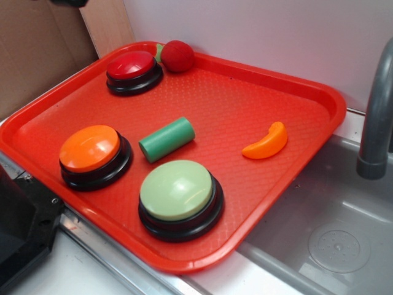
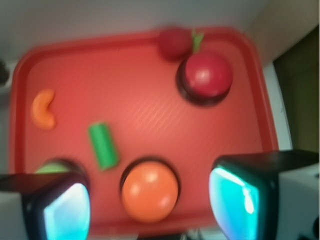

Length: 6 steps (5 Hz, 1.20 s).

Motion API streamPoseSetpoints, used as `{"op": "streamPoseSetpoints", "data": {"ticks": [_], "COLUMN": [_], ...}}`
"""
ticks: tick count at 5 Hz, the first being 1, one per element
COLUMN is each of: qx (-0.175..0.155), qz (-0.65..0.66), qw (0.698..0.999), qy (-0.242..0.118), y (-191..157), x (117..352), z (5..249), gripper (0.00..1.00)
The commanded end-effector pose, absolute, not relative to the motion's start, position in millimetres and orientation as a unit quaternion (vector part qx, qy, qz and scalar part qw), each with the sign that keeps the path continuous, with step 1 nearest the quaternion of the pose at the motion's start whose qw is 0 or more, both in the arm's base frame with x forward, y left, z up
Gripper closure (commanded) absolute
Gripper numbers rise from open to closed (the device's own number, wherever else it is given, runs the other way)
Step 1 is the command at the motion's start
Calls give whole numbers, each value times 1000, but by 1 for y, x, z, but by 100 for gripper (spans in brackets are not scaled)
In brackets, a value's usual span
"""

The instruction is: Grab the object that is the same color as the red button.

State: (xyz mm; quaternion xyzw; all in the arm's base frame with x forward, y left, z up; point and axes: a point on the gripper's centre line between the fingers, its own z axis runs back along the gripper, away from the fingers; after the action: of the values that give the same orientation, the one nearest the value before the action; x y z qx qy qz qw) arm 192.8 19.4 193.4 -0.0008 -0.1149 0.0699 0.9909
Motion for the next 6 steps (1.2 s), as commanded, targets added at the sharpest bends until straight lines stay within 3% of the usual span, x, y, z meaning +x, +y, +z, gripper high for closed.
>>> {"op": "streamPoseSetpoints", "data": {"ticks": [1, 3, 4, 5, 6], "qx": [37, 99, 110, 140, 134], "qz": [33, -12, -35, -42, -59], "qw": [980, 971, 970, 965, 969], "qy": [-193, -218, -214, -217, -201], "y": [47, 55, 61, 64, 75], "x": [270, 327, 348, 362, 368], "z": [148, 102, 82, 69, 58], "gripper": [0, 0, 0, 0, 0]}}
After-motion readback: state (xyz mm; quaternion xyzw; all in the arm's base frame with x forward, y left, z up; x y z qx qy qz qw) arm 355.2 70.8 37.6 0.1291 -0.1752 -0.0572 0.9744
